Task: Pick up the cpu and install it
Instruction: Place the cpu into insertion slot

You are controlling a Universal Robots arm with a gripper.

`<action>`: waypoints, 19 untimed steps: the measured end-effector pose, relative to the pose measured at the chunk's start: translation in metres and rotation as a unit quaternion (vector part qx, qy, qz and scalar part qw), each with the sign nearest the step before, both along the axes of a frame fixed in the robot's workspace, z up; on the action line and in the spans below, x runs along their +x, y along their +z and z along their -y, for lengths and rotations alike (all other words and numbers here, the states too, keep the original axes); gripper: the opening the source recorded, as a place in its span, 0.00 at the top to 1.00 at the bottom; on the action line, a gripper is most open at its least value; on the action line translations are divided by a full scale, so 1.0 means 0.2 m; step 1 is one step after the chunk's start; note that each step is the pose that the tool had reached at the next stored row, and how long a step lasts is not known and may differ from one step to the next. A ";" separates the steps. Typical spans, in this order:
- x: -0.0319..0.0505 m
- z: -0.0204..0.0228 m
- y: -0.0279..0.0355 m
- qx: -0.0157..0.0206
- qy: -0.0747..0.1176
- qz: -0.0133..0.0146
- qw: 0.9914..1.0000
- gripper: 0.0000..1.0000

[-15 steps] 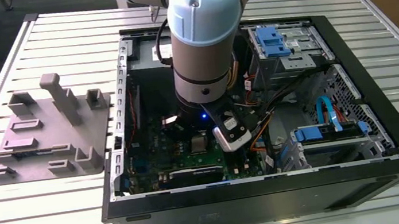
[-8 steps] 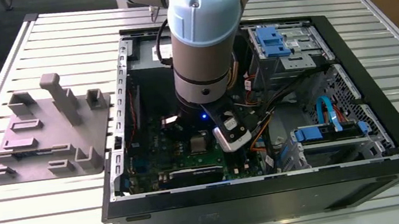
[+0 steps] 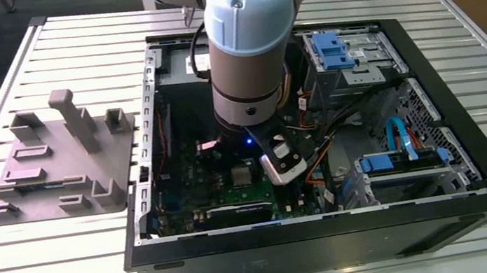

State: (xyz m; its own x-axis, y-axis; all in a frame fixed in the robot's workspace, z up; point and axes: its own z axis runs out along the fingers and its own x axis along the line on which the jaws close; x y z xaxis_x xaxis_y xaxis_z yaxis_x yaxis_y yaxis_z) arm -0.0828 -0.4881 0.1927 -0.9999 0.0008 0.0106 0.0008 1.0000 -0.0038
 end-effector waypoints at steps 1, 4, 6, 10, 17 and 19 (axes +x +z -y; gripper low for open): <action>0.000 0.000 0.005 0.000 0.000 0.000 1.000 0.45; 0.000 0.000 0.022 0.000 0.000 0.000 1.000 0.45; 0.000 0.000 0.032 0.000 0.000 0.000 1.000 0.45; 0.000 -0.001 0.044 0.000 0.000 0.000 1.000 0.53; 0.000 0.000 0.046 0.000 0.000 0.000 1.000 0.83; 0.000 0.000 0.046 0.000 0.000 0.000 1.000 0.89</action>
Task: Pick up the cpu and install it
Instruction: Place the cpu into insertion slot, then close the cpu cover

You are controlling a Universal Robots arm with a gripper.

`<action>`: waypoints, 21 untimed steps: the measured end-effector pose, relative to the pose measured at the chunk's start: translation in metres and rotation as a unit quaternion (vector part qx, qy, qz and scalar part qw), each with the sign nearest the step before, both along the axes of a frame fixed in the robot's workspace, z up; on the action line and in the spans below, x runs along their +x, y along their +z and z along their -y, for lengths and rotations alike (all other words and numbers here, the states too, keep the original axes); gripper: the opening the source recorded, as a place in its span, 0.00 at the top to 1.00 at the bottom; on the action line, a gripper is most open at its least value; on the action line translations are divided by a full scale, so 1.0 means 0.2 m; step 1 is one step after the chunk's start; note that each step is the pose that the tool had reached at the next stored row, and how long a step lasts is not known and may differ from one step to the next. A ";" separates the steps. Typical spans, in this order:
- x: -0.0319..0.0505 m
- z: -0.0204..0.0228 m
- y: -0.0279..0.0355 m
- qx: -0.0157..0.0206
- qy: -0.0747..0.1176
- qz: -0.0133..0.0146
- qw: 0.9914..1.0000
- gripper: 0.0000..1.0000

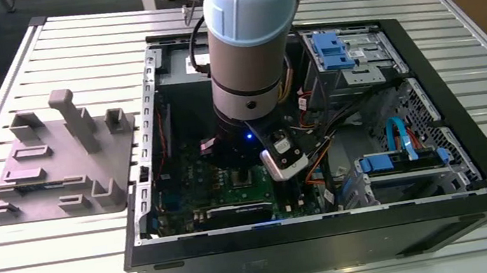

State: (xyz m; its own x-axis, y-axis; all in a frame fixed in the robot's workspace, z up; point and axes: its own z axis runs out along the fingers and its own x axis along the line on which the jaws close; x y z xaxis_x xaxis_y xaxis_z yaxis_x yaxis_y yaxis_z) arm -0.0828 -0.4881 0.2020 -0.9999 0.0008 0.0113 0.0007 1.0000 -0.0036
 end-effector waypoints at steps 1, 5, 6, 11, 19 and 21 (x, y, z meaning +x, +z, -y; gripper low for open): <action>0.000 0.000 0.000 0.000 0.000 0.000 1.000 0.90; 0.000 0.000 0.002 0.000 0.000 0.000 1.000 0.90; 0.000 0.000 0.004 0.000 0.000 0.000 1.000 0.90; 0.000 0.000 0.004 0.000 0.000 0.000 1.000 0.90; -0.001 0.000 0.023 0.000 0.000 0.000 1.000 0.90; -0.001 0.000 0.039 0.000 0.000 0.000 1.000 0.90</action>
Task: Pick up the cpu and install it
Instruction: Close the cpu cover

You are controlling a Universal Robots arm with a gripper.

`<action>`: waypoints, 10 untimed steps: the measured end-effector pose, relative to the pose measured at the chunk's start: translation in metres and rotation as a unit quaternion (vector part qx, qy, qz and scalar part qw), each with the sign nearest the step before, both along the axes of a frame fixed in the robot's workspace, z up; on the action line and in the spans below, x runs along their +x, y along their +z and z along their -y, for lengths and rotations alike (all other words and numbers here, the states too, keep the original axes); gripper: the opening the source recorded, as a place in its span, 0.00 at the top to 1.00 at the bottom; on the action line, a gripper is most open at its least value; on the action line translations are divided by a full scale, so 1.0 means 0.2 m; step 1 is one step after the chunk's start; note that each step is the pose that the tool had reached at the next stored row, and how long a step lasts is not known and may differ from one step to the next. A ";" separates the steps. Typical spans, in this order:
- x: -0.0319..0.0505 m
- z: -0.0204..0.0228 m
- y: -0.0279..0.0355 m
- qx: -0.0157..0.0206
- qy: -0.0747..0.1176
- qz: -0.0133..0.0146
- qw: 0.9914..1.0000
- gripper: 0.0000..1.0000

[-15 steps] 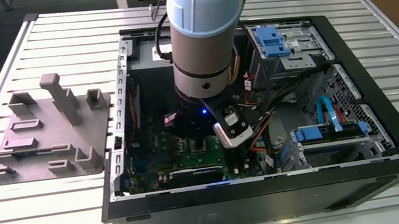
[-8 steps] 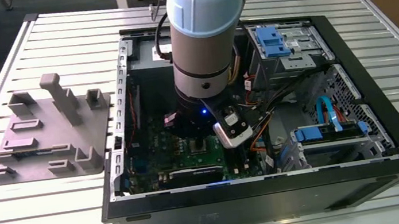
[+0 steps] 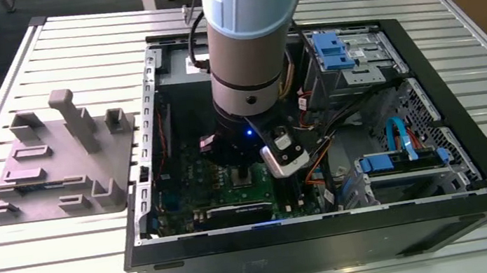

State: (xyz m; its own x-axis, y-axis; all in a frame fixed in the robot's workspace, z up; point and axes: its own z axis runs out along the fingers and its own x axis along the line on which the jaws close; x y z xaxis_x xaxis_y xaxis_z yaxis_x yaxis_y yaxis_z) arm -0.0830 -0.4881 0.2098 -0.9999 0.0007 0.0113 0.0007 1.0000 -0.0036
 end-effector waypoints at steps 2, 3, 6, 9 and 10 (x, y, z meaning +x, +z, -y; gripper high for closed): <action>0.000 0.000 0.019 0.000 0.000 0.000 1.000 0.90; 0.000 0.000 0.027 0.000 0.000 0.000 1.000 0.90; 0.000 0.000 0.049 0.000 0.000 0.000 1.000 0.90; 0.000 0.000 0.068 0.000 0.000 0.000 1.000 0.90; 0.000 0.000 0.069 0.000 0.000 0.000 1.000 0.90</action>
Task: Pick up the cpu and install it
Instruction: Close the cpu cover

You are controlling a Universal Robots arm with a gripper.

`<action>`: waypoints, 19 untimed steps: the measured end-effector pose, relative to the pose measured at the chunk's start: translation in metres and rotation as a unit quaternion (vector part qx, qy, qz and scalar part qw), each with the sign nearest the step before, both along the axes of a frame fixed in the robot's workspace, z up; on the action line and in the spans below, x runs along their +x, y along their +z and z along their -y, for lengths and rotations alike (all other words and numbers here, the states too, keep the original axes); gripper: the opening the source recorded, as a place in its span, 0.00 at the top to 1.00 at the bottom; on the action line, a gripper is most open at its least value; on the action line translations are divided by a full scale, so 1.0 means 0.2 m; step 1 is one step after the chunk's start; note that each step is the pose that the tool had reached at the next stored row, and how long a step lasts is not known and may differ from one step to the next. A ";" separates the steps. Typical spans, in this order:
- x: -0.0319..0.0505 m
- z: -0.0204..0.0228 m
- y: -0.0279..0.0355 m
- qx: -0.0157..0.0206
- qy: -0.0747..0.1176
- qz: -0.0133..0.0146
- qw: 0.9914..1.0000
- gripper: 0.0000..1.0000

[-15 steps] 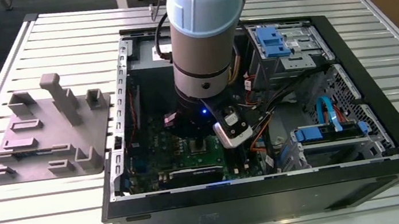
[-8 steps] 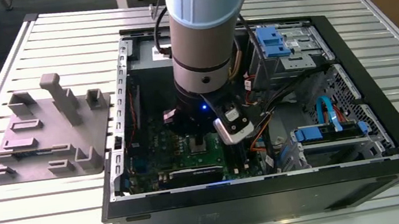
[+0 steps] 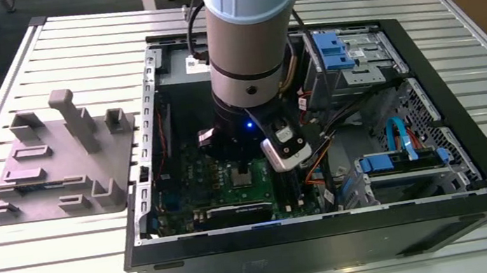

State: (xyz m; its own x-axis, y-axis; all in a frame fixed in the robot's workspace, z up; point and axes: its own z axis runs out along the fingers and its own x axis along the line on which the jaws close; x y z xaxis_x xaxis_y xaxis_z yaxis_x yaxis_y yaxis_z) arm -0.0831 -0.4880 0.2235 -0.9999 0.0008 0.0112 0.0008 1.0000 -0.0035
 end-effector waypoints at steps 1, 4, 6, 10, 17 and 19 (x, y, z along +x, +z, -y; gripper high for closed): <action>0.000 0.000 0.000 0.000 0.000 0.000 1.000 0.90; 0.000 0.000 0.002 0.000 0.000 0.000 1.000 0.90; 0.000 0.000 0.003 0.000 0.000 0.000 1.000 0.90; 0.000 0.000 0.004 0.000 0.000 0.000 1.000 0.90; 0.000 0.000 0.011 0.000 0.000 0.000 1.000 0.90; 0.000 0.000 0.015 0.000 0.000 0.000 1.000 0.90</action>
